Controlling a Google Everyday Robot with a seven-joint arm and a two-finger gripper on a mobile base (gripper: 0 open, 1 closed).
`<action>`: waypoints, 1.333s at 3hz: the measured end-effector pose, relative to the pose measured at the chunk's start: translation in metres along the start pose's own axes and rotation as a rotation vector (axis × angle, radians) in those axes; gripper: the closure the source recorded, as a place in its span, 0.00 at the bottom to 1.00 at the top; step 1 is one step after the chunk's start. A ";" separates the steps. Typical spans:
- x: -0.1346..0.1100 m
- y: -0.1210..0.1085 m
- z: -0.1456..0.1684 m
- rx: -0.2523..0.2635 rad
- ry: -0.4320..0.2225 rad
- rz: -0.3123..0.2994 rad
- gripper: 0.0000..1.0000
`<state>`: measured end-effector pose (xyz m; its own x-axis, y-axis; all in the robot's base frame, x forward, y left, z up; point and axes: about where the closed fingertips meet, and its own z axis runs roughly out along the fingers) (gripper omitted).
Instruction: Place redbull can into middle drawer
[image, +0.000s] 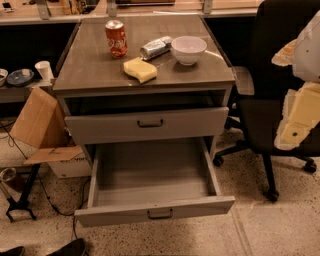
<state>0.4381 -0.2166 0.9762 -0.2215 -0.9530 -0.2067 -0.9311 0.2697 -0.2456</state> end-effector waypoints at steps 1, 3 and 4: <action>0.000 0.000 0.000 0.000 0.000 0.000 0.00; -0.018 -0.017 0.018 0.006 -0.103 0.012 0.00; -0.042 -0.038 0.035 0.015 -0.160 0.007 0.00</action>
Offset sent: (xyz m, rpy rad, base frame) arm 0.0050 0.0090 -0.0026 0.0295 0.0055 0.0449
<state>0.4927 -0.1819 0.9614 -0.1783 -0.9173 -0.3561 -0.9251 0.2796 -0.2570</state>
